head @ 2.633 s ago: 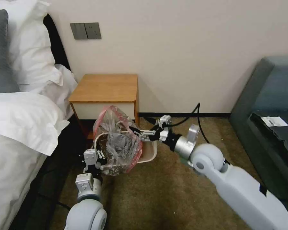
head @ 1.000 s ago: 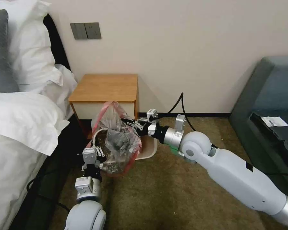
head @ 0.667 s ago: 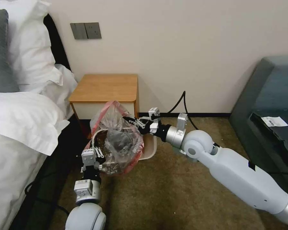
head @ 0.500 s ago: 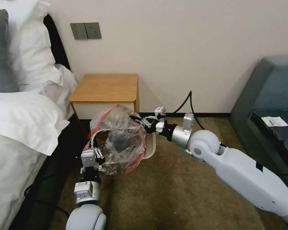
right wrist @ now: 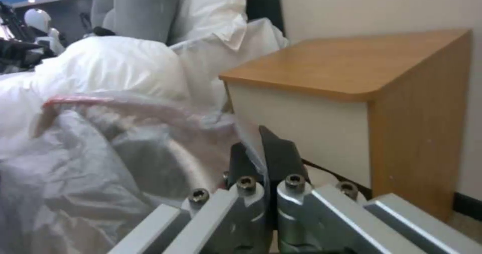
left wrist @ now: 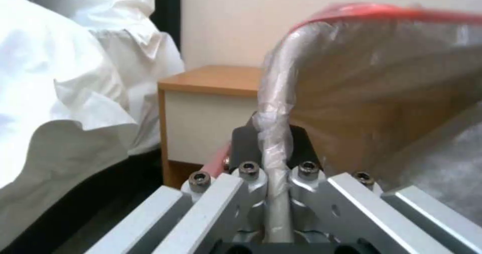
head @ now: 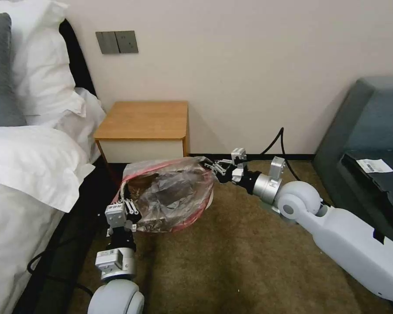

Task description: Pick up the garbage bag from the table and place it over the trash can.

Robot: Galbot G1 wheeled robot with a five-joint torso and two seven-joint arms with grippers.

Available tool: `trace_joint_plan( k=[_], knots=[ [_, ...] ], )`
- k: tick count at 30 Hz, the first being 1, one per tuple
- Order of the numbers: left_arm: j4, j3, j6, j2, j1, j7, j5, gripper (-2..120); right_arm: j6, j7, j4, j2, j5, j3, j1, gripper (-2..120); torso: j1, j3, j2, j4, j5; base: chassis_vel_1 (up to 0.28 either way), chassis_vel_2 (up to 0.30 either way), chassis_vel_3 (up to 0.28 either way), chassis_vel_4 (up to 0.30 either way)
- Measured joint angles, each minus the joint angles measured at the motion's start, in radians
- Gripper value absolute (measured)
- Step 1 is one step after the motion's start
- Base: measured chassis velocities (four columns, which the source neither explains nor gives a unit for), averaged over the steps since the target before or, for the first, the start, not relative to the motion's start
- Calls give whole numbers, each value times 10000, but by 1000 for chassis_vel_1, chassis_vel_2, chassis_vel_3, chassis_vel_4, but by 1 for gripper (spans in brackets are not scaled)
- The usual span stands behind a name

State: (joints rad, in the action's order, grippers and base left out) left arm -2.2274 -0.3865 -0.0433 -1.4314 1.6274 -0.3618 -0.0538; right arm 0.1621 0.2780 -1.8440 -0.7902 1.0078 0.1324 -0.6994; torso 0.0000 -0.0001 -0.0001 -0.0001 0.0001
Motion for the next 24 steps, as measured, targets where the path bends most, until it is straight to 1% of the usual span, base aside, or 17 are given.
trace_joint_plan(
  k=[3, 5, 10, 11, 14, 15, 18, 19, 22, 23, 24],
  knots=[
    [-161, -4, 149, 62, 17, 10, -302, 0, -45, 58, 68, 46, -33, -153, -105, 0, 0, 0, 1, 0, 0, 0, 0, 0, 0],
    [-167, -5, 155, 65, 17, 10, -316, 0, -47, 61, 70, 49, -35, -161, -113, 0, 0, 0, 0, 0, 0, 0, 0, 0, 0],
    [-510, -10, 569, 117, -13, -3, -1006, 0, -117, 133, 100, 55, -183, -304, -373, 0, 0, 0, 0, 0, -1, 0, 0, 0, 0],
    [-510, -10, 569, 117, -13, -3, -1006, 0, -117, 133, 100, 55, -183, -304, -373, 0, 0, 0, 0, 0, -1, 0, 0, 0, 0],
    [-786, 2, 849, 94, -43, -106, -1502, 0, -178, 210, 176, -1, -322, -391, -625, 0, 0, 0, 0, 1, -1, 0, 0, 0, 0],
    [-786, 2, 849, 94, -43, -106, -1502, 0, -178, 210, 176, -1, -322, -391, -625, 0, 0, 0, 0, 1, -1, 0, 0, 0, 0],
    [-1283, -2, 1507, 75, -224, -443, -2824, 0, -293, 288, 325, -61, -506, -449, -825, 0, 0, 0, 0, 2, -1, 0, 0, 0, 0],
    [-1283, -2, 1507, 75, -224, -443, -2824, 0, -293, 288, 325, -61, -506, -449, -825, 0, 0, 0, 0, 2, -1, 0, 0, 0, 0],
    [-1467, -17, 1881, 30, -436, -781, -3649, 1, -360, 311, 272, -112, -651, -492, -1005, 0, 0, 1, 0, 1, -1, 0, 0, 0, 0],
    [-1467, -17, 1881, 30, -436, -781, -3649, 1, -360, 311, 272, -112, -651, -492, -1005, 0, 0, 1, 0, 1, -1, 0, 0, 0, 0],
    [-1585, -36, 2103, 12, -531, -969, -4110, 1, -393, 309, 194, -130, -699, -501, -1070, 0, 0, 0, 1, 2, 0, 0, 0, 0, 0]
  ],
)
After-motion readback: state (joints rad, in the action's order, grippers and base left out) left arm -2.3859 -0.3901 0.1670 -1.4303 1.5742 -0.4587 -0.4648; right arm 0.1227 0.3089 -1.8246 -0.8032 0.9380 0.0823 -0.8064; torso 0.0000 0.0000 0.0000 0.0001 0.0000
